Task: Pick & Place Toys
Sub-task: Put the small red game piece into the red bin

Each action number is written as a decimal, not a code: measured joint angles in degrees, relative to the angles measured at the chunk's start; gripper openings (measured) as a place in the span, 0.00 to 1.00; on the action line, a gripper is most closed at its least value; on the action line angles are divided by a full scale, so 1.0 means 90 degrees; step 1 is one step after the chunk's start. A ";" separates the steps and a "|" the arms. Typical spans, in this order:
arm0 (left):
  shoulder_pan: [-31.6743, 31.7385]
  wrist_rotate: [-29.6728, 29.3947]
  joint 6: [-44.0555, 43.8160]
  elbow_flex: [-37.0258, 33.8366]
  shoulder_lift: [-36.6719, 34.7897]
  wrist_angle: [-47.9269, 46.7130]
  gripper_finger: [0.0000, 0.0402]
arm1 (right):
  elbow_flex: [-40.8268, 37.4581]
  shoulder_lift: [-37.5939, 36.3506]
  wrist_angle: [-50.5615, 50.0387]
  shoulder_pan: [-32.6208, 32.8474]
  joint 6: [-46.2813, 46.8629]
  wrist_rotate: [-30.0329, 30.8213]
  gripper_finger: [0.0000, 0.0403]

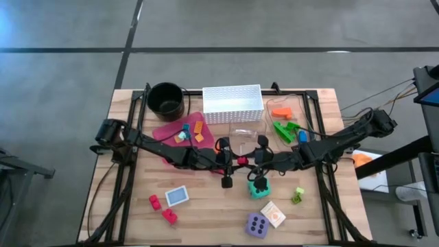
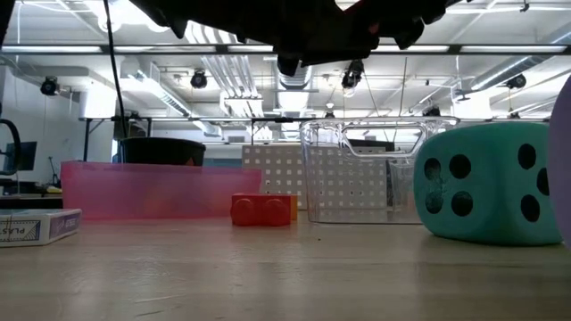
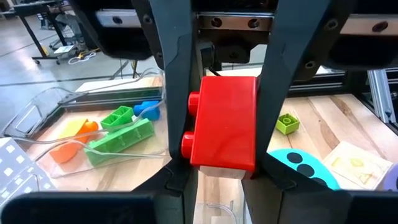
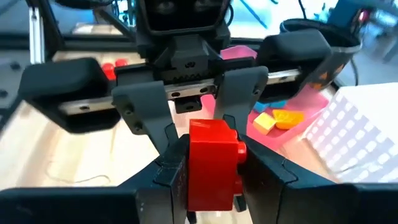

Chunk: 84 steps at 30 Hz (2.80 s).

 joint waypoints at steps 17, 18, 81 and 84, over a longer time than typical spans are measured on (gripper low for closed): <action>0.0000 -0.0092 -0.0021 0.0012 -0.0015 -0.0069 0.25 | 0.0000 -0.0100 -0.0116 -0.0017 -0.0363 -0.0274 0.30; 0.0000 -0.0092 -0.0021 0.0012 -0.0016 -0.0076 0.25 | 0.0005 -0.0100 -0.0122 -0.0017 -0.0362 -0.0269 0.30; 0.0060 -0.1325 -0.0672 0.0000 -0.0647 -0.1850 0.25 | 0.1115 -0.0197 -0.3451 -0.0058 0.0876 -0.0480 0.30; 0.0077 -0.1948 -0.0960 0.0000 -0.0968 -0.2812 0.25 | 0.1112 -0.0195 -0.3797 -0.0061 0.1105 -0.0560 0.30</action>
